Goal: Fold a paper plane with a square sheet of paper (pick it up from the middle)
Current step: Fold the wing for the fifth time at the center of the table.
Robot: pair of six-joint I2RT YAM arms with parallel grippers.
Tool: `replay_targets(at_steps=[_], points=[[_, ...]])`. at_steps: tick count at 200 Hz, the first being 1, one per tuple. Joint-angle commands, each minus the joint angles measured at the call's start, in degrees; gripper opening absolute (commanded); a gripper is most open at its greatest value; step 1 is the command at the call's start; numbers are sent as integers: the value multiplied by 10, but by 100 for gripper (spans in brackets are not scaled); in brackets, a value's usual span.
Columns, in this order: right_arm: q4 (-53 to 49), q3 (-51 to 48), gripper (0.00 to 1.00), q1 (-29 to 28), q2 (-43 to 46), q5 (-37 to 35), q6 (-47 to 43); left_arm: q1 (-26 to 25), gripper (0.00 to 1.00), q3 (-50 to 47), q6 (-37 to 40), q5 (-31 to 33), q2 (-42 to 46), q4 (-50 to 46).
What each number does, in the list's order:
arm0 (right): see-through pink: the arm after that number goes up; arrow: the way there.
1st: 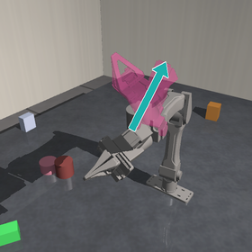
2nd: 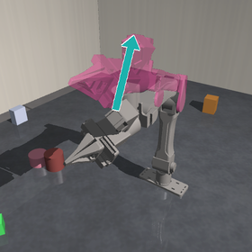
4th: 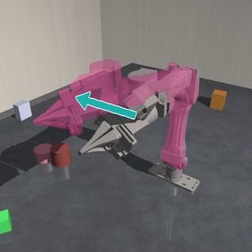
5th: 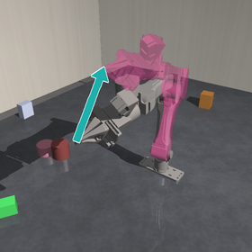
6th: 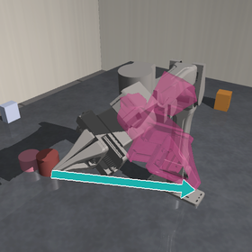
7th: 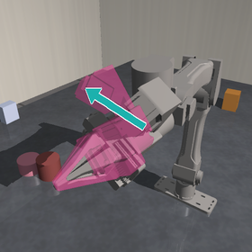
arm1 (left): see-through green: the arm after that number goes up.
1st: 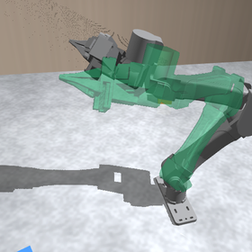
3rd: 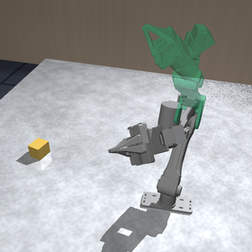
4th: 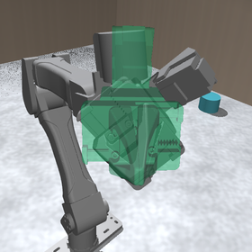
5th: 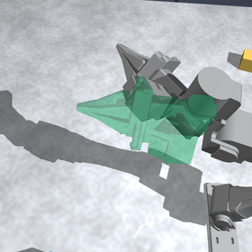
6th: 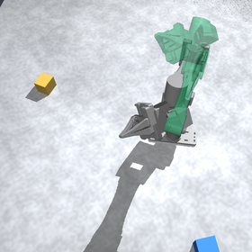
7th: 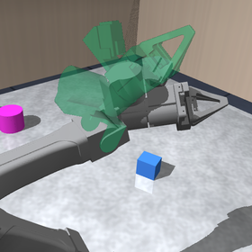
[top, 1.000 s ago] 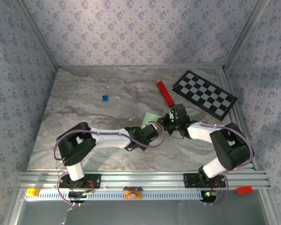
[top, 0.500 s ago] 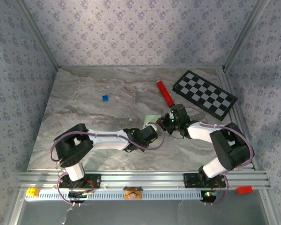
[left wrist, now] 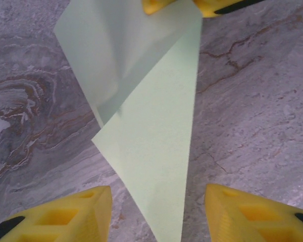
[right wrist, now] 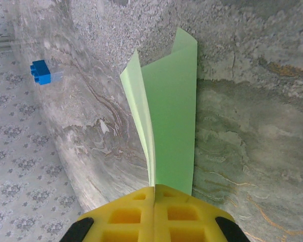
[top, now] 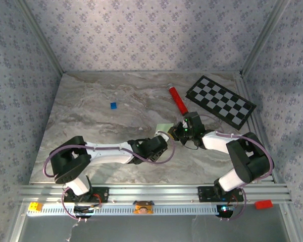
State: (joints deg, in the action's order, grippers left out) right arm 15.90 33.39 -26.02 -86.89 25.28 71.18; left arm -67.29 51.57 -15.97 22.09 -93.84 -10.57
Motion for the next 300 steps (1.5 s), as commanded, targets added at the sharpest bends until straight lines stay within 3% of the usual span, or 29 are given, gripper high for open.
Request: replay_targets(at_steps=[1,67,144,208,249,300], points=[[-2,13,0,-1,-6,3,4,-9,51,22,11,1,-21,1],[-3,14,0,-1,-6,3,6,-14,46,53,4,42,-65,-34],[-4,14,0,0,-6,3,5,-16,27,53,1,49,-67,-37],[-3,14,0,-1,-6,2,6,-15,26,50,-1,47,-68,-36],[-4,14,0,-1,-6,4,5,-16,17,49,-1,45,-68,-35],[-4,14,0,0,-5,4,5,-16,15,49,-4,48,-69,-37]])
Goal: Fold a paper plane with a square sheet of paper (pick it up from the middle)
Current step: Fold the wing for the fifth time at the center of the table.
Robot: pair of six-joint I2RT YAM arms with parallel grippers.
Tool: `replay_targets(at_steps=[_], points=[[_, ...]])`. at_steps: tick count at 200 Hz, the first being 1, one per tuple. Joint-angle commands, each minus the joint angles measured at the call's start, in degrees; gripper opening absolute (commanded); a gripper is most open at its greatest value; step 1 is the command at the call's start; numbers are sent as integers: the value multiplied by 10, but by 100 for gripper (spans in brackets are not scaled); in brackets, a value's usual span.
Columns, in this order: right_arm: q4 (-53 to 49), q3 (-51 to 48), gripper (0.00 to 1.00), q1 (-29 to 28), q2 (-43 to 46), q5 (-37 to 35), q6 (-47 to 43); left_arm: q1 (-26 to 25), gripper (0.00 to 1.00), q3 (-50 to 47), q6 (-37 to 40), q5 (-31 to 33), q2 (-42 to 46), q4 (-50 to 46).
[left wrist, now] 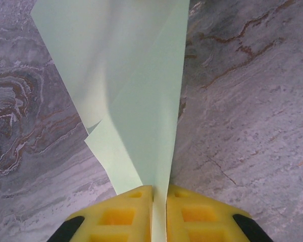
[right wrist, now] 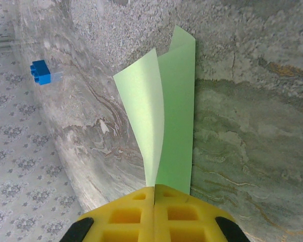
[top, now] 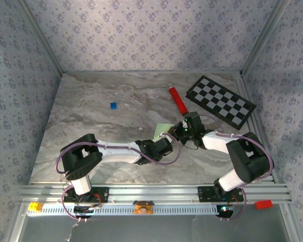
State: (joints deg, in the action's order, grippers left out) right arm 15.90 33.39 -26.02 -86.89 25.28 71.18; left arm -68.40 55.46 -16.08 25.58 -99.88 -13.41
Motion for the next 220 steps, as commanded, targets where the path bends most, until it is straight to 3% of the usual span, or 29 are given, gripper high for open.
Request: replay_targets(at_steps=[1,15,73,158,220], points=[[-4,14,0,0,-5,4,5,-5,16,9,-3,13,-8,-9],[-3,14,0,0,-5,3,6,-5,20,9,-4,13,-8,-9],[-5,16,0,0,-5,4,5,-5,18,11,-9,22,-15,-14],[-4,13,0,-1,-5,3,5,-5,6,10,-8,14,-9,-9],[-3,10,0,-1,-6,3,4,-5,16,10,-12,13,3,1]])
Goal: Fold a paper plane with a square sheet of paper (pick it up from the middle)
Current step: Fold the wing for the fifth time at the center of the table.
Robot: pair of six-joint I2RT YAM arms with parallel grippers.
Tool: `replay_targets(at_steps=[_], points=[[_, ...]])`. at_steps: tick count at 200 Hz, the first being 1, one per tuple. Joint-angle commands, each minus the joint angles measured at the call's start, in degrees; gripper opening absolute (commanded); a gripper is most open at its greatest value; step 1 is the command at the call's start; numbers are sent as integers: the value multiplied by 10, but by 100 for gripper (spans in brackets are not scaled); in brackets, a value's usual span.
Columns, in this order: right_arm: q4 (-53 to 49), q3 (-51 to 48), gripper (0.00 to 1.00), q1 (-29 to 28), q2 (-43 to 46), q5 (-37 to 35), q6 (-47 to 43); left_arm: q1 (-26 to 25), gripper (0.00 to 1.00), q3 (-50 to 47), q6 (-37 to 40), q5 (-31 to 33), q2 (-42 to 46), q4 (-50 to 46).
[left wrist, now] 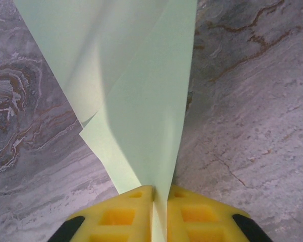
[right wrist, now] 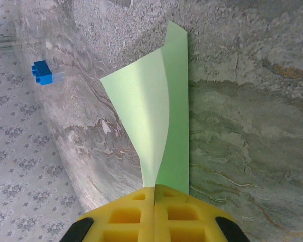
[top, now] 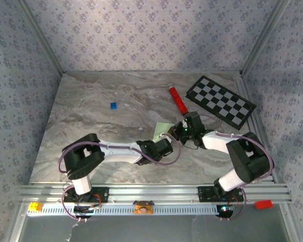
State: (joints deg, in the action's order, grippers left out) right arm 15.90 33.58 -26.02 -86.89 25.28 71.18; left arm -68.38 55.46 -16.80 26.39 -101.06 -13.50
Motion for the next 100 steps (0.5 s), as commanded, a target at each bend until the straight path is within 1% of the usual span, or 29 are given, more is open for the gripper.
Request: replay_targets(at_steps=[1,24,100], points=[[-3,9,0,-2,-6,4,4,-5,16,10,-5,5,15,2],[-4,9,0,-2,-5,4,4,-5,18,5,-6,6,21,12],[-5,10,0,-1,-6,3,4,-5,18,-1,-2,9,23,29]])
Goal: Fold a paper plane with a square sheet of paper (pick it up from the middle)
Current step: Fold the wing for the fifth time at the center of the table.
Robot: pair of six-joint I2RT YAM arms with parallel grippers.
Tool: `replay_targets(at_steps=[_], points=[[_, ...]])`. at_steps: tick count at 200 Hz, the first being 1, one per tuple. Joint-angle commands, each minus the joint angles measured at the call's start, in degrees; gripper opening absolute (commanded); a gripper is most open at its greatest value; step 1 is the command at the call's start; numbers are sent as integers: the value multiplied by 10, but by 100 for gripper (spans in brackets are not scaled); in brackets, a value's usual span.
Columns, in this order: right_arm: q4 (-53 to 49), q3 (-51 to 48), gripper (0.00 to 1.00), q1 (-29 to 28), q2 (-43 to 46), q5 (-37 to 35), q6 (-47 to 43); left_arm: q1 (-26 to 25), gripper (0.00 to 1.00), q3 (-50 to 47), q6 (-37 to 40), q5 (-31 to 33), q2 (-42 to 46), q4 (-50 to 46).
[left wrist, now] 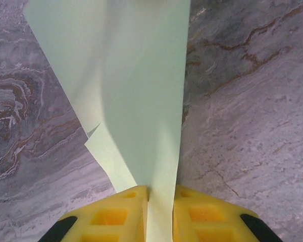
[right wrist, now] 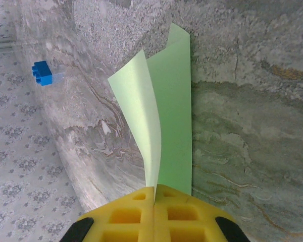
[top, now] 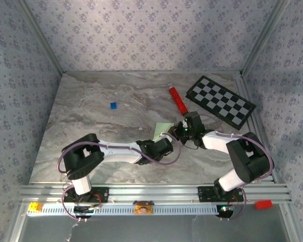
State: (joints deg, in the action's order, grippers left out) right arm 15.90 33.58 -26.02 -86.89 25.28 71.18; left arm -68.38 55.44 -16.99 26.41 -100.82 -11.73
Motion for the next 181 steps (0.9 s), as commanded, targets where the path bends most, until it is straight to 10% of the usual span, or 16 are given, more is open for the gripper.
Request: replay_targets(at_steps=[1,110,181], points=[[-5,9,0,-1,-6,3,4,-5,18,-1,0,8,21,11],[-11,10,0,-1,-2,0,-3,-5,4,-8,-4,11,16,0],[-167,9,45,31,93,-59,-104,24,0,-33,-58,-74,42,26]])
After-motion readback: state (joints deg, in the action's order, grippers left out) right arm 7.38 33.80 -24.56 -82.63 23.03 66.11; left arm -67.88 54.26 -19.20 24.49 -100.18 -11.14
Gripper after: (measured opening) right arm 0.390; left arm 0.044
